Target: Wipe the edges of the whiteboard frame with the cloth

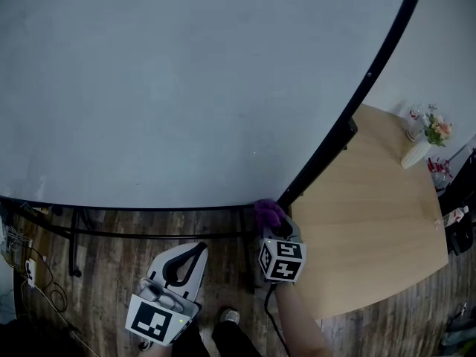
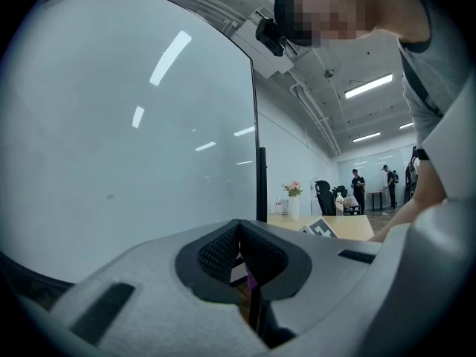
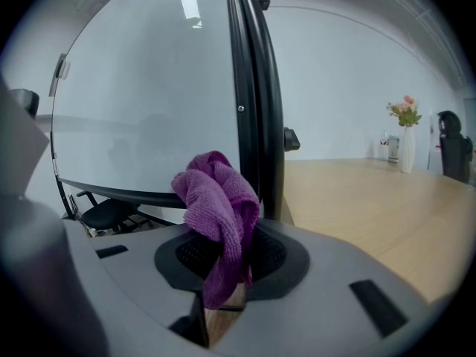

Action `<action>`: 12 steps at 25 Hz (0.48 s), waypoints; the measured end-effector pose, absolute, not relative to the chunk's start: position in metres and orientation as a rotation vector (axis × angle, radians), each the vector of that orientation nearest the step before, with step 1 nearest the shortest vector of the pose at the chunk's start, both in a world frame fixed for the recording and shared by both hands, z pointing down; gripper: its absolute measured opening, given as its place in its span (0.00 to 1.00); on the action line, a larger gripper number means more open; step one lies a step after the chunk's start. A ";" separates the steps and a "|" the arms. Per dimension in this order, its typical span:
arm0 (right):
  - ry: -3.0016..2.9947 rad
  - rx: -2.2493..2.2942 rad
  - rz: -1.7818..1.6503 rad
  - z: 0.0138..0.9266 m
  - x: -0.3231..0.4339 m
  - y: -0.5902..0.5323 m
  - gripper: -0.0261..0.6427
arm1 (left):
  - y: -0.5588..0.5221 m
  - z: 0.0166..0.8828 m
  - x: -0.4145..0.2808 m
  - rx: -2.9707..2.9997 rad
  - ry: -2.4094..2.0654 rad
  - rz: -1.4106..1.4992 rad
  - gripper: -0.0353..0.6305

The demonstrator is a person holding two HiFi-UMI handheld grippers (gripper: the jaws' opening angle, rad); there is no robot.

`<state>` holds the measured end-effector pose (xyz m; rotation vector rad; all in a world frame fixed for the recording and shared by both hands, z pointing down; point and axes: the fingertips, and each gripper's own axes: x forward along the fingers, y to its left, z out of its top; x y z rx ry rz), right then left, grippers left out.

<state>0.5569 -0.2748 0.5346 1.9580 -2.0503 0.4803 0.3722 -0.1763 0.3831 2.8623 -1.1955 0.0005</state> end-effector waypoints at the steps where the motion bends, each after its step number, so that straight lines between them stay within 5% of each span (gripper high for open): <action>1: -2.054 1.953 0.478 0.535 0.557 -0.275 0.17 | -0.177 0.383 0.374 2.862 -1.197 0.000 0.08; 12: -2.072 1.951 0.480 0.534 0.564 -0.274 0.17 | -0.176 0.381 0.378 2.866 -1.237 0.010 0.08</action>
